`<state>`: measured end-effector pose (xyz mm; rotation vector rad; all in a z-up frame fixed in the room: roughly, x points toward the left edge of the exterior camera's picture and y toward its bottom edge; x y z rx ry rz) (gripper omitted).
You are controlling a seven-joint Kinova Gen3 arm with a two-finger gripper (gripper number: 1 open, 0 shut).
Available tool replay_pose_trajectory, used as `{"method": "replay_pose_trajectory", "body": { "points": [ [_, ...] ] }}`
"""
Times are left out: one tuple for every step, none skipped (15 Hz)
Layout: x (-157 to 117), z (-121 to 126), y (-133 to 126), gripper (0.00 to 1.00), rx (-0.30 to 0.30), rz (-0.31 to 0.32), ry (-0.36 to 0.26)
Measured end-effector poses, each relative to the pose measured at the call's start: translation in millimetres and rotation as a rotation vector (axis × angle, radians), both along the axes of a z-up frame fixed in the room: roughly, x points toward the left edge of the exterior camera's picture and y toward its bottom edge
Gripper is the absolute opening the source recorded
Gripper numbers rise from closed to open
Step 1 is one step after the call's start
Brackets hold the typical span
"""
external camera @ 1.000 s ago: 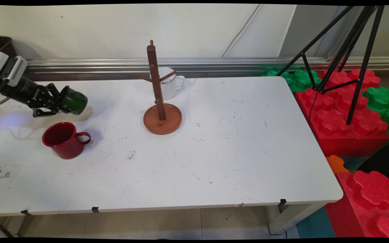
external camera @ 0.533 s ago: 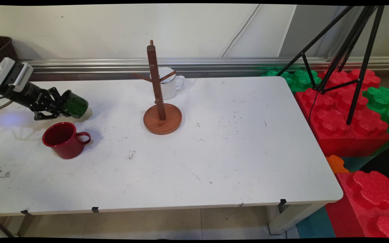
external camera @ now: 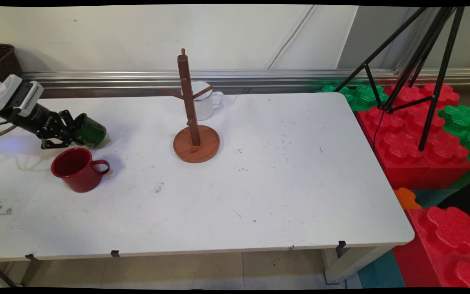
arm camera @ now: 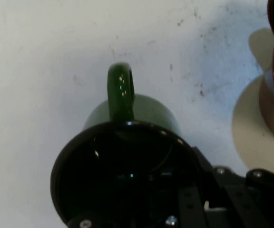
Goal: Place the picked object on the table
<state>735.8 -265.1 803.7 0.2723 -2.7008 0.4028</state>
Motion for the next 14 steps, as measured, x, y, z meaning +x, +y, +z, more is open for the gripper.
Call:
{"method": "replay_pose_trajectory", "body": {
  "points": [
    [-0.5,-0.4,0.0,0.00,0.001,-0.002,-0.002],
    [-1.0,-0.8,-0.1,0.00,0.004,-0.005,-0.004],
    [-1.4,-1.1,0.0,0.00,0.005,-0.007,-0.005],
    [-1.9,-1.5,0.2,0.00,0.007,-0.009,-0.007],
    [-2.2,-1.8,0.2,0.00,0.008,-0.011,-0.007],
    [-2.4,-1.9,1.1,1.00,0.009,-0.012,-0.009],
    [-2.8,-1.9,1.0,1.00,0.010,-0.014,-0.009],
    [-3.4,-1.8,-0.9,1.00,0.010,-0.019,-0.010],
    [-3.5,-1.5,-1.1,1.00,0.010,-0.020,-0.011],
    [-3.1,-1.1,0.0,1.00,0.009,-0.019,-0.011],
    [-3.3,-0.5,-0.6,1.00,0.008,-0.020,-0.011],
    [-3.3,0.0,-0.9,1.00,0.006,-0.021,-0.011],
    [-3.3,0.9,-1.3,1.00,0.004,-0.022,-0.010],
    [-3.2,1.8,-1.6,1.00,0.002,-0.023,-0.009]
  ]
}}
